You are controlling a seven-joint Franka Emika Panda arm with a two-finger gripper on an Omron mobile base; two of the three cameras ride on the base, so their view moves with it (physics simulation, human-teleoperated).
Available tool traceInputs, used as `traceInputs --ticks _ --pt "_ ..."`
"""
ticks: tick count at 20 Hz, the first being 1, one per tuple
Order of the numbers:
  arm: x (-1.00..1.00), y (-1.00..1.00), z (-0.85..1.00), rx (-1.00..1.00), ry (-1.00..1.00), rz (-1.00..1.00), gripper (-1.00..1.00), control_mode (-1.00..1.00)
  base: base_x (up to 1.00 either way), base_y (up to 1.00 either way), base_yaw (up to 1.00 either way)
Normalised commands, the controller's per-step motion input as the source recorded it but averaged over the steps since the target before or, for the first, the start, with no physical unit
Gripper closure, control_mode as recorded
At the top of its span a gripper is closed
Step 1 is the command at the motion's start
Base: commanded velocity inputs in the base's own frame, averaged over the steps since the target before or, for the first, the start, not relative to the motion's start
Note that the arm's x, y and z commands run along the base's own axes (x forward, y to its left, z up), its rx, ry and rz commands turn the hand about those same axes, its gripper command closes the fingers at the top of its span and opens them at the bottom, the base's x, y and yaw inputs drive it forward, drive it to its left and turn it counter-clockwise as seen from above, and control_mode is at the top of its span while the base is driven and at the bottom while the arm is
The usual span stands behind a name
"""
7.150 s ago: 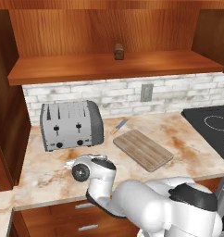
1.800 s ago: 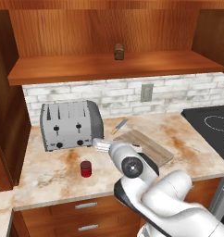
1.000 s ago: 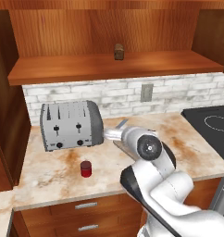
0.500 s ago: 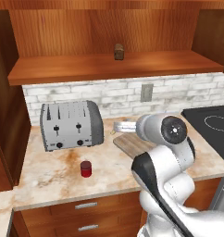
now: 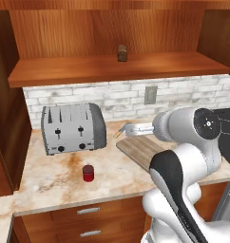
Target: Pick the bread, place it on the cutting board, pick the jam, place it on the counter, and close the cabinet.
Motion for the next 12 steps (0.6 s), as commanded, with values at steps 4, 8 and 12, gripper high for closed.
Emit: traceInputs --ticks 4,8,12 --pt "-0.45 0.0 0.4 -0.05 0.0 0.0 -1.0 -1.0 0.0 0.0 0.0" --pt "-0.47 0.0 0.5 -0.01 0.0 0.0 -1.0 -1.0 0.0 0.0 0.0" --pt "-0.46 0.0 0.52 0.0 0.0 0.0 -1.0 -1.0 0.0 0.0 0.0"
